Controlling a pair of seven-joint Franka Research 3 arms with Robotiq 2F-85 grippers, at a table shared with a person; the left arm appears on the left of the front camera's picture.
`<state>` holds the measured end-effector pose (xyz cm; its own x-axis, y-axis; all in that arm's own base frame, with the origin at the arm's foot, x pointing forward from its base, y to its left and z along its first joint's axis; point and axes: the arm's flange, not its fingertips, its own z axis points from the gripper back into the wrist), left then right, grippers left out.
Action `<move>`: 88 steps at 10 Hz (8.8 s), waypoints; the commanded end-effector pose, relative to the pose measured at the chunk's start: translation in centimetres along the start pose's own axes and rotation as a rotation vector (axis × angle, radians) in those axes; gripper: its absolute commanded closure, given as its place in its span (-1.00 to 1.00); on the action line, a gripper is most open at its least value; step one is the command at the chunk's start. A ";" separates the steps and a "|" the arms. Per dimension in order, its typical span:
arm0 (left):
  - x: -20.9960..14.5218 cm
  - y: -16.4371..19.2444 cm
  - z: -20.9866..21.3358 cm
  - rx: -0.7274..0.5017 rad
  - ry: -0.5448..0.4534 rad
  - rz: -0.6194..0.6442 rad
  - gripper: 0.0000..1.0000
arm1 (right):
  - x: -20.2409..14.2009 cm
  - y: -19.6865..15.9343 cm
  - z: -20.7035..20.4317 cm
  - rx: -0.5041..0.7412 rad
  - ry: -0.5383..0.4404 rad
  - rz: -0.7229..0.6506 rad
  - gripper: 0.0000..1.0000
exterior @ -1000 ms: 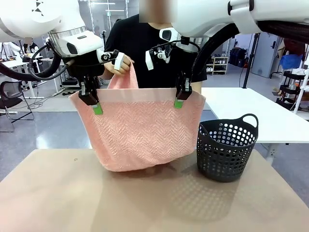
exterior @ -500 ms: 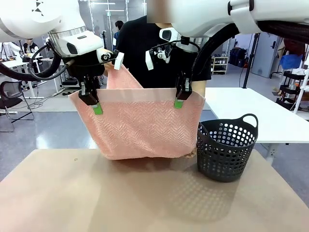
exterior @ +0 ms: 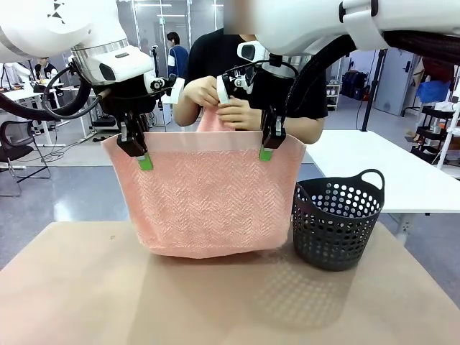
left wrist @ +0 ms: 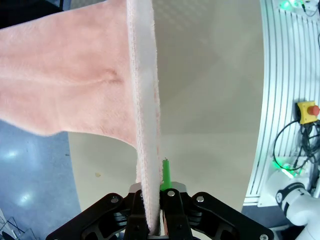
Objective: Fold the towel.
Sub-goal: Release the end of the 100 cm Hotel Towel you were holding and grab the top end of the folded side, then release the end of the 100 cm Hotel Towel you were holding.
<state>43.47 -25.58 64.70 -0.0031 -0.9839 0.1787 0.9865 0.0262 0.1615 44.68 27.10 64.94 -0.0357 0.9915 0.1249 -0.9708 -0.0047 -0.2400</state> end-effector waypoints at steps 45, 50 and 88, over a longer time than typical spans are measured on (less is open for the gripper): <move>-0.8 1.5 8.9 0.230 -0.035 0.004 -1.00 | -1.1 -1.1 8.3 -0.200 -0.076 -0.018 -1.00; -1.2 3.2 4.2 0.088 -0.041 0.020 -1.00 | 0.2 -2.4 4.1 -0.056 -0.034 0.003 -1.00; -1.3 3.2 2.6 0.057 -0.017 0.039 0.95 | 0.4 -2.2 2.2 -0.006 -0.016 -0.007 1.00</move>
<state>46.24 -23.83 67.37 0.0316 -0.9778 0.2070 0.9758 0.0749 0.2052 46.30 27.22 67.61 -0.0332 0.9894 0.1415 -0.9697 0.0024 -0.2442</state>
